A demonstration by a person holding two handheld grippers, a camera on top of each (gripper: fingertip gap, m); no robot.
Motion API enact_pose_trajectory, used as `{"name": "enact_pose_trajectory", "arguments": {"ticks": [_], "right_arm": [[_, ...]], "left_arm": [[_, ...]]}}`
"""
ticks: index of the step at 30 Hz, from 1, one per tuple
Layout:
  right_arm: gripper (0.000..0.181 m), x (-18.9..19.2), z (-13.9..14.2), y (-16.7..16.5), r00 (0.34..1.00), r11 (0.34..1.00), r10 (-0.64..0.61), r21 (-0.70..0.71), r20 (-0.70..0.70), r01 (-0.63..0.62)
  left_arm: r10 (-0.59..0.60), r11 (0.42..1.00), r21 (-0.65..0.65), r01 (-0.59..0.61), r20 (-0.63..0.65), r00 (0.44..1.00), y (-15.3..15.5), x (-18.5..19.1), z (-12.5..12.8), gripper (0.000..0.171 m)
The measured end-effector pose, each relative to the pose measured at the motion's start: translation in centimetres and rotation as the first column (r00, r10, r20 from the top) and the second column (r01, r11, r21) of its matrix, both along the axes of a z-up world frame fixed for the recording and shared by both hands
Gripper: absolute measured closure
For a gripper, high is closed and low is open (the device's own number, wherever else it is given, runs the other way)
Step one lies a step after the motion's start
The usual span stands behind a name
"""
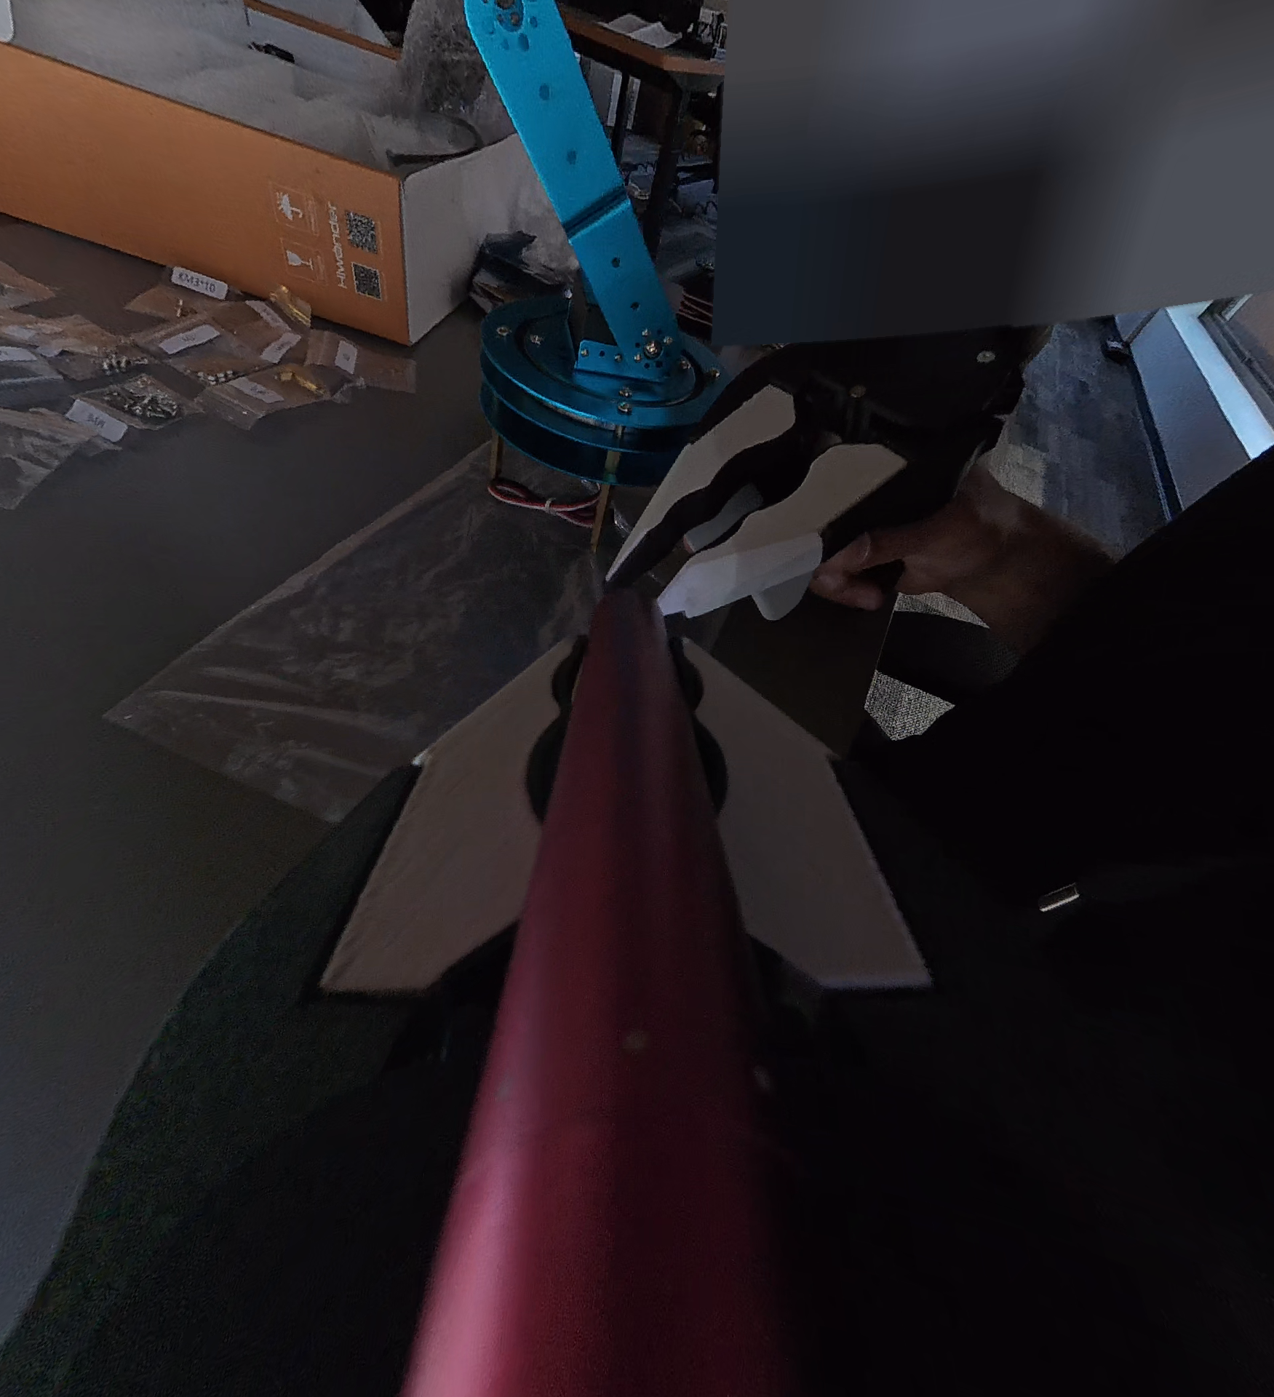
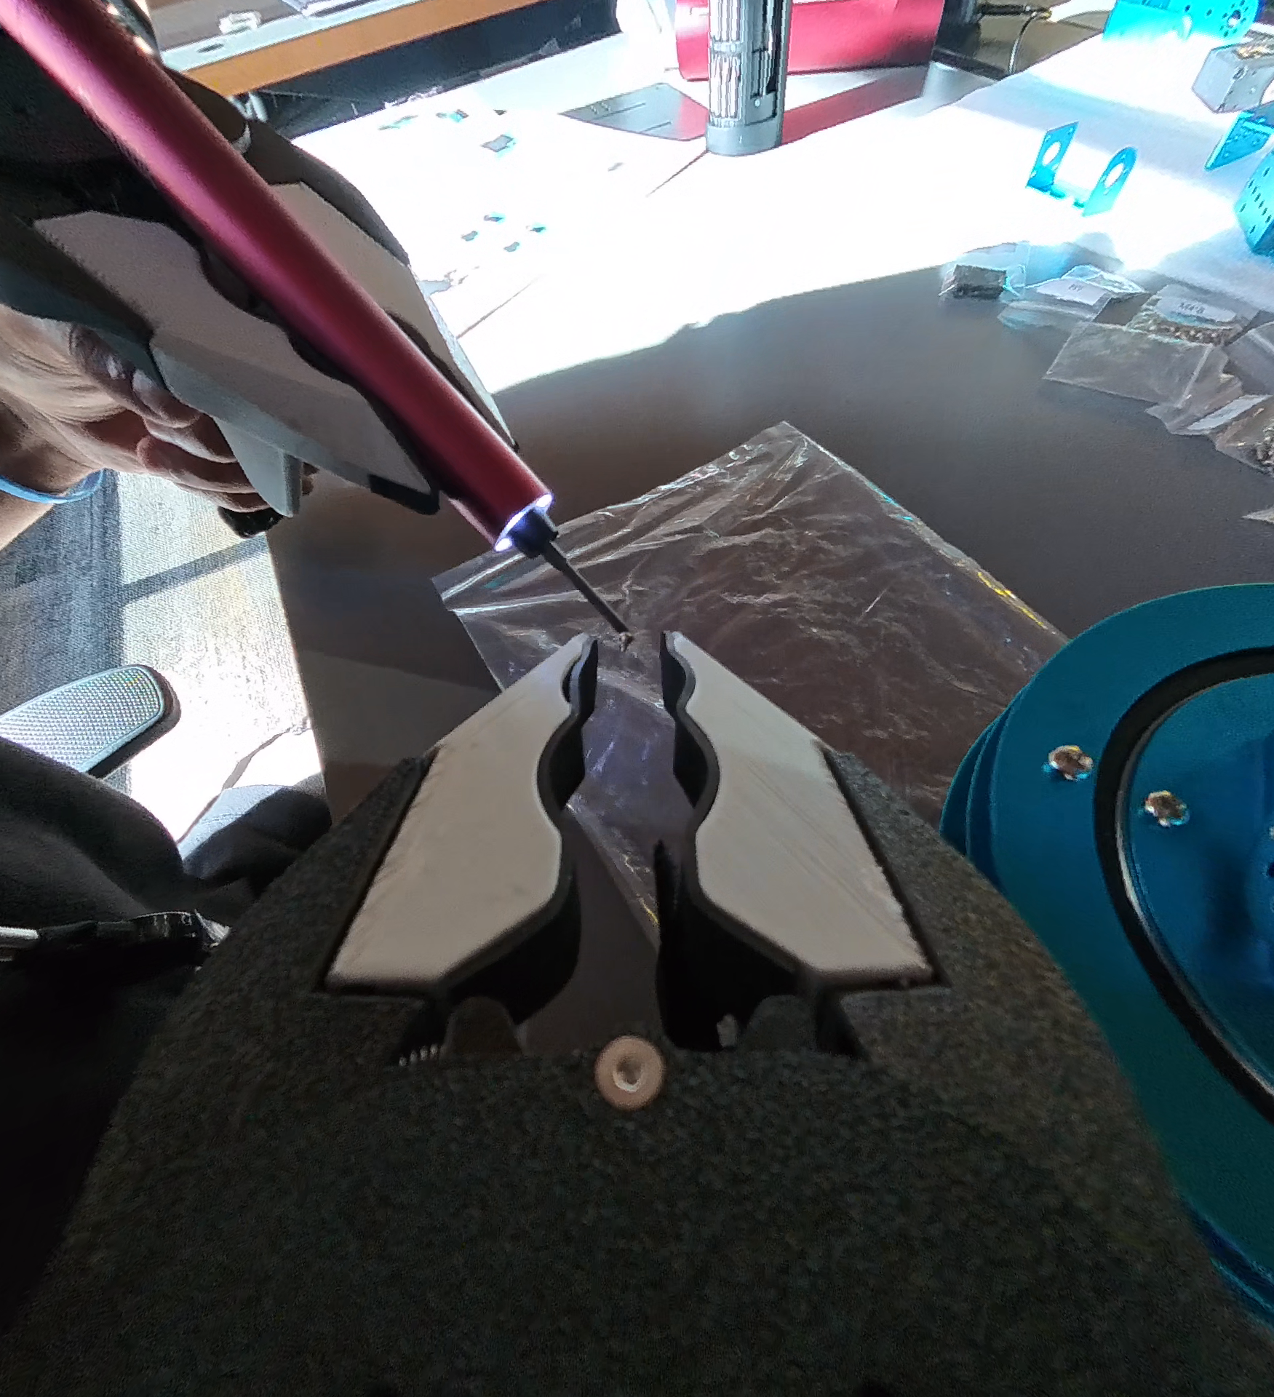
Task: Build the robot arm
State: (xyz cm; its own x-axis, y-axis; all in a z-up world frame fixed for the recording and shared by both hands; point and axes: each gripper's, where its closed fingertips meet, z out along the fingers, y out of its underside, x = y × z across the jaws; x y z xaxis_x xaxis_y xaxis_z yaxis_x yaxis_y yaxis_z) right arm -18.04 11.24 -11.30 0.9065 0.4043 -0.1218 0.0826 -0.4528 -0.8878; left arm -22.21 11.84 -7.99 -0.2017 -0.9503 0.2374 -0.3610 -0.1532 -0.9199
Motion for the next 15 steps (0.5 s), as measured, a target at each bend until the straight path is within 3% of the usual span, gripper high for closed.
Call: {"name": "enact_pose_trajectory", "arguments": {"ticks": [15], "right_arm": [[0.165,0.45,-0.10,-0.27,1.000,1.000,-0.006,-0.008,0.005,0.006]], "left_arm": [[-0.005,1.000,0.006,0.005,0.000,1.000,-0.19,-0.26,-0.32,0.149]]}}
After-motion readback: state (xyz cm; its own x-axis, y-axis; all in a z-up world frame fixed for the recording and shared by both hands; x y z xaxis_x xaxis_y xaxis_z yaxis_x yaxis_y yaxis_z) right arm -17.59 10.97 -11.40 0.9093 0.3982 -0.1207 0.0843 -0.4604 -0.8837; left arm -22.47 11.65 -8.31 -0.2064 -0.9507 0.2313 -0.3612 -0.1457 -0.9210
